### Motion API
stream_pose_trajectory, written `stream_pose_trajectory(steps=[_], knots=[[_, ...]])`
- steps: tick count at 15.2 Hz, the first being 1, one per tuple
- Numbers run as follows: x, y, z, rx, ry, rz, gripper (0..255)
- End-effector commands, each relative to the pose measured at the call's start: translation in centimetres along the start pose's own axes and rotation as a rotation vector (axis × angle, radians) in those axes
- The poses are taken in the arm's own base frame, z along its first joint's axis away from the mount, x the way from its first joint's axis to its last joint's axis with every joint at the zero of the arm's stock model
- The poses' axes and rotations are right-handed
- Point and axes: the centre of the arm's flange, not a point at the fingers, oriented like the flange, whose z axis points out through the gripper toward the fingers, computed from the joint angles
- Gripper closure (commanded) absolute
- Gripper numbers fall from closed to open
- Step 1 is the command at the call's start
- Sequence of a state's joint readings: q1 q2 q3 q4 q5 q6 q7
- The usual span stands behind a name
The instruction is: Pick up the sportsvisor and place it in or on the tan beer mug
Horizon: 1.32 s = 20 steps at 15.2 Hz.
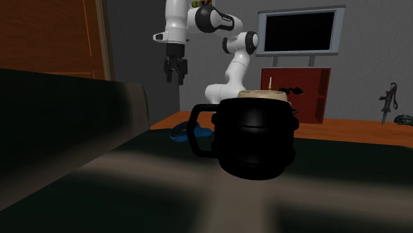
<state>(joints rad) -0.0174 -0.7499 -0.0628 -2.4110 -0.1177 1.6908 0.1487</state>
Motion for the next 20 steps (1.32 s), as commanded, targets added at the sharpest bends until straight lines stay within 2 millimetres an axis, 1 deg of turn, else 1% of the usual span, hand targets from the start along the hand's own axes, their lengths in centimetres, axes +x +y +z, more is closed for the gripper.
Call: stream_pose_trajectory(steps=[1,9,18,19,20], knots=[[0.0,0.0,0.0,0.000,0.000,0.000,0],[3.6,-9.9,3.7,-0.043,-0.001,0.066,0],[8.4,-20.5,8.4,-0.092,-0.001,0.140,0],[8.7,-21.2,8.8,-0.095,-0.001,0.145,0],[8.7,-21.2,9.3,-0.095,-0.001,0.145,0]])
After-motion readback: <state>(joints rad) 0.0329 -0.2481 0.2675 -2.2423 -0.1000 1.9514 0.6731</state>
